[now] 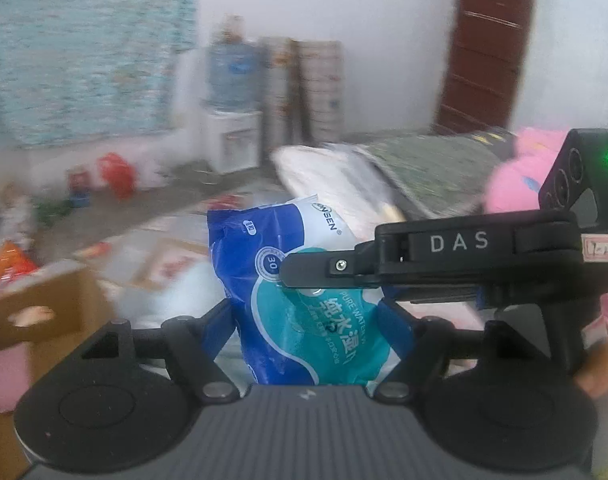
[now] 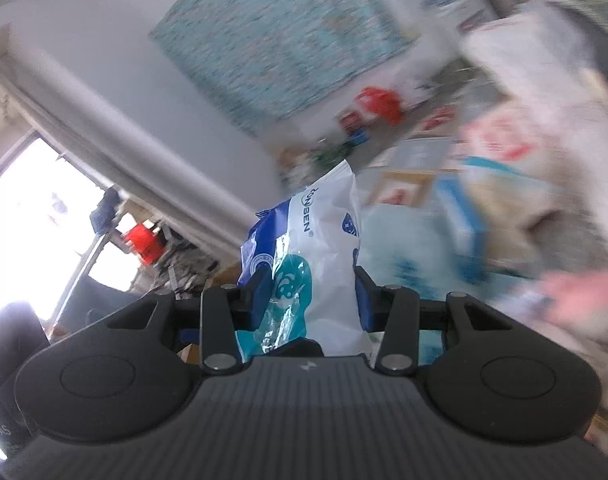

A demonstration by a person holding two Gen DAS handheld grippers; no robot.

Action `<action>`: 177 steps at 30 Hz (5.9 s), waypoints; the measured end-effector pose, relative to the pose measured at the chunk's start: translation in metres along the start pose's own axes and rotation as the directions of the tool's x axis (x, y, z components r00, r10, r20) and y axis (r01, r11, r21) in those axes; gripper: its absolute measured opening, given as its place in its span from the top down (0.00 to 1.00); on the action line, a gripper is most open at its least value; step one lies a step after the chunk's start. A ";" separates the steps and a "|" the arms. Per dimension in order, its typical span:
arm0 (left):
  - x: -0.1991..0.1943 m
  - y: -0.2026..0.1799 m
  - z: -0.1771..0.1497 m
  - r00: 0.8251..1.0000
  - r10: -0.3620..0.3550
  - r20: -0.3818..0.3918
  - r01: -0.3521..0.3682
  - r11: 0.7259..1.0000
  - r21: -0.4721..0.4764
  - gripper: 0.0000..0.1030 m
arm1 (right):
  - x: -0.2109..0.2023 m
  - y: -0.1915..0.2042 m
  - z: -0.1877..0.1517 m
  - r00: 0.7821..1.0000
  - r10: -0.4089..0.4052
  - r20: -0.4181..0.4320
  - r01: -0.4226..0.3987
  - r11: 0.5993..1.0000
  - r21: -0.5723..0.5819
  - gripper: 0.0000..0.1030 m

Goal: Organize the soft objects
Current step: 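Lift the wipes packet with the right tool and carry it to the box, then lower the wipes packet beside the pink cloth and open the right tool, then move the right tool to the blue bandage box on the pile and grasp it, then lift the blue bandage box out of the pile with the right tool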

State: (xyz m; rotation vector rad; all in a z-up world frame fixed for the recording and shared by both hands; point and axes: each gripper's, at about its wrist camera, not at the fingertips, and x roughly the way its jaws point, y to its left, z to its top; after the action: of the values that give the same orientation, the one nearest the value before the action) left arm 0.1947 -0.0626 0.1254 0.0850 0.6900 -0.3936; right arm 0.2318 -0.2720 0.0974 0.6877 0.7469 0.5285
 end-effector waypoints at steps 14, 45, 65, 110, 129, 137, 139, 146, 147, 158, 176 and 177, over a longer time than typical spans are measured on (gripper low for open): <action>0.003 0.231 -0.022 0.979 0.130 -0.160 -0.179 0.921 -0.346 0.24 | 0.236 0.130 -0.015 0.943 0.038 -0.332 -0.064 0.996 -0.069 0.58; 0.076 0.299 -0.056 0.927 0.116 -0.356 -0.265 0.875 -0.404 0.25 | 0.277 0.146 -0.023 0.938 0.106 -0.331 -0.138 0.988 -0.075 0.48; 0.149 0.270 -0.053 0.786 0.309 -0.535 -0.468 0.863 -0.190 0.19 | 0.139 0.045 -0.007 0.967 0.177 -0.182 -0.186 0.982 -0.032 0.45; 0.072 -0.039 -0.001 0.984 0.143 -0.110 -0.110 0.959 0.260 0.11 | -0.078 -0.093 -0.011 0.994 -0.086 0.061 0.079 0.991 0.109 0.29; 0.180 -0.013 -0.005 0.928 0.130 -0.350 -0.063 0.978 0.199 0.53 | 0.105 -0.107 0.042 0.933 -0.304 -0.193 0.283 0.950 -0.129 0.65; 0.176 -0.004 -0.006 0.928 0.099 -0.358 -0.047 0.987 0.153 0.53 | 0.128 -0.106 0.038 0.906 -0.373 -0.200 0.327 0.917 -0.226 0.89; 0.172 -0.007 -0.005 0.930 0.096 -0.355 -0.044 0.987 0.152 0.53 | 0.126 -0.109 0.037 0.910 -0.357 -0.213 0.313 0.926 -0.213 0.95; 0.166 -0.010 -0.011 0.930 0.099 -0.353 -0.047 0.987 0.153 0.51 | 0.112 -0.107 0.035 0.910 -0.356 -0.212 0.317 0.927 -0.199 0.77; 0.167 -0.009 -0.012 0.929 0.102 -0.355 -0.051 0.987 0.150 0.51 | 0.112 -0.106 0.036 0.906 -0.372 -0.203 0.334 0.921 -0.200 0.73; 0.173 0.015 -0.015 0.918 0.079 -0.388 -0.054 0.996 0.076 0.51 | 0.148 -0.105 0.047 0.869 -0.418 -0.265 0.372 0.904 -0.209 0.68; 0.171 0.017 -0.021 0.920 0.061 -0.386 -0.039 0.997 0.066 0.51 | 0.203 -0.096 0.086 0.844 -0.466 -0.267 0.411 0.880 -0.237 0.51; 0.172 0.017 -0.021 0.920 0.060 -0.388 -0.037 0.997 0.065 0.51 | 0.210 -0.099 0.088 0.834 -0.474 -0.283 0.418 0.877 -0.238 0.51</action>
State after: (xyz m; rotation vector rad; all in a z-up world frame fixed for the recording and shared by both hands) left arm 0.3089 -0.0980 -0.0008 0.2382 1.0690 -0.3511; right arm 0.4481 -0.2340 -0.0177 0.2451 1.1340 0.2682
